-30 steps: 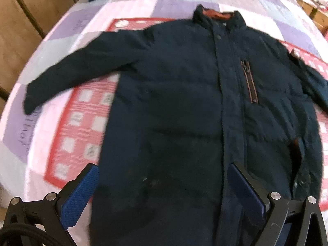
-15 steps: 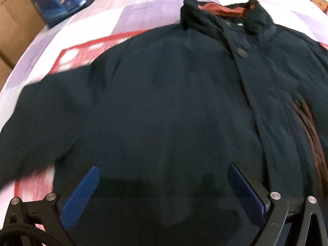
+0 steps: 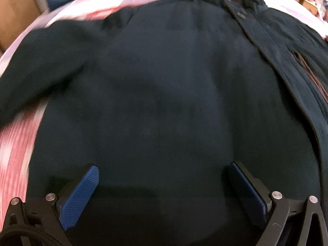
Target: Fold large clothes
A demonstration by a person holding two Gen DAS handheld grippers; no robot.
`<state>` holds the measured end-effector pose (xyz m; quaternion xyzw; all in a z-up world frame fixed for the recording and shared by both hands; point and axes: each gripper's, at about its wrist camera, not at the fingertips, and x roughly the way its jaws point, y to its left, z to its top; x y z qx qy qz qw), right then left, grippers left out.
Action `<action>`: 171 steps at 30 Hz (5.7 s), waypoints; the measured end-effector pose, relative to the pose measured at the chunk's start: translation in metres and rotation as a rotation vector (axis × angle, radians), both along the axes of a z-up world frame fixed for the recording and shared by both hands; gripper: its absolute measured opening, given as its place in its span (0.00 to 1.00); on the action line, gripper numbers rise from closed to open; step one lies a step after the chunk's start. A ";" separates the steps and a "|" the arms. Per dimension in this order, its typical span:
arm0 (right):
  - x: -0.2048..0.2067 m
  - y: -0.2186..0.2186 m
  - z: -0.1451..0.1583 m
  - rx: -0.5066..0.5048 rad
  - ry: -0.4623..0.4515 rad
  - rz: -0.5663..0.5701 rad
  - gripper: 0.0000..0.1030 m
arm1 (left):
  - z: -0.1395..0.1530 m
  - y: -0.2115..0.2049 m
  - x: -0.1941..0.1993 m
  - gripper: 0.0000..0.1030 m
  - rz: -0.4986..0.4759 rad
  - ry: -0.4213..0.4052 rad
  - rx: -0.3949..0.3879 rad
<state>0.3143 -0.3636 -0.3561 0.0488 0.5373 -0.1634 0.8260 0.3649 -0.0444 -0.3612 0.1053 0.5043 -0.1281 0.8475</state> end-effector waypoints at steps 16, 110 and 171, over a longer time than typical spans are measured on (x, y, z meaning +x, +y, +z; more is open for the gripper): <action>-0.305 -0.009 0.016 -0.018 0.200 -0.168 1.00 | 0.014 0.117 -0.191 1.00 0.052 0.027 0.148; -0.232 -0.477 -0.004 0.619 -0.379 -1.035 1.00 | -0.004 -0.269 -0.012 1.00 -0.060 -0.211 -0.062; 0.165 0.007 0.080 -0.403 -0.252 0.300 0.10 | -0.018 -0.056 0.053 1.00 0.178 -0.142 -0.092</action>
